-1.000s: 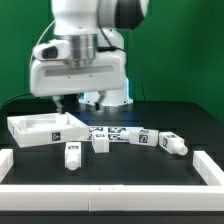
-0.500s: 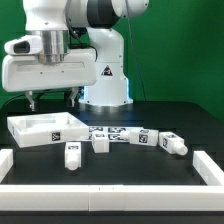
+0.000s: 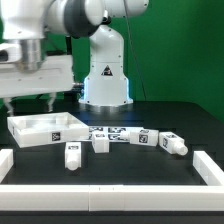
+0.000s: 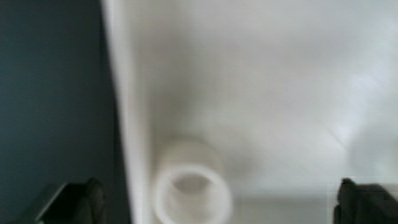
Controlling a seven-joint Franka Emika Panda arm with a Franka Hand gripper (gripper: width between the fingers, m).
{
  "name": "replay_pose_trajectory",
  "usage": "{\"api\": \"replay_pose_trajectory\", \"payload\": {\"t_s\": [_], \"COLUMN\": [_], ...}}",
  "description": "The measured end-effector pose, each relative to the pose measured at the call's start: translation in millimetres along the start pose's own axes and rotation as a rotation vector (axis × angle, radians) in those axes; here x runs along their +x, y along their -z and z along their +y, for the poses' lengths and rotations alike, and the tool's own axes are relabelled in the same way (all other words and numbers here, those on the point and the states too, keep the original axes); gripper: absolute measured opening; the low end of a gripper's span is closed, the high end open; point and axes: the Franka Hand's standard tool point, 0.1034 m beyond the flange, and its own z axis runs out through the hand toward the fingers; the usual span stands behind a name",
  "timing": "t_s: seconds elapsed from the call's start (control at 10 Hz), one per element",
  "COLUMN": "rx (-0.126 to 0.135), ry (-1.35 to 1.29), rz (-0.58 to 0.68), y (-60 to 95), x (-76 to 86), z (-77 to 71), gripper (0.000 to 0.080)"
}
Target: Assemble one leg
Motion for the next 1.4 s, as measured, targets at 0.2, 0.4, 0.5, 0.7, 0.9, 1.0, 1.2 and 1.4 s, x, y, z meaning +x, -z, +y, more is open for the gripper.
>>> {"api": "replay_pose_trajectory", "payload": {"t_s": [0.2,0.4,0.5,0.7,0.9,1.0,1.2,1.4], "rx": [-0.020,0.007,0.032,0.025,0.025,0.042,0.112,0.160], "ry": [0.041,0.038,0.042,0.041,0.041,0.008,-0.120,-0.286], "rz": [-0.021,-0.039,-0.045,-0.043,-0.043,-0.049,-0.062,-0.086], "y": [-25.8,-38.3,-38.3,-38.3,-38.3,-36.1,-12.0,20.7], "x": [-18.7,-17.5,-13.5,-14.3,-14.2,-13.9,-7.7,14.8], "z": [14.9,9.2,6.8,7.8,7.8,4.8,-5.7,-23.9], "gripper": [0.0649,0.0649,0.0649,0.0635,0.0274,0.0141,0.0048,0.0048]}}
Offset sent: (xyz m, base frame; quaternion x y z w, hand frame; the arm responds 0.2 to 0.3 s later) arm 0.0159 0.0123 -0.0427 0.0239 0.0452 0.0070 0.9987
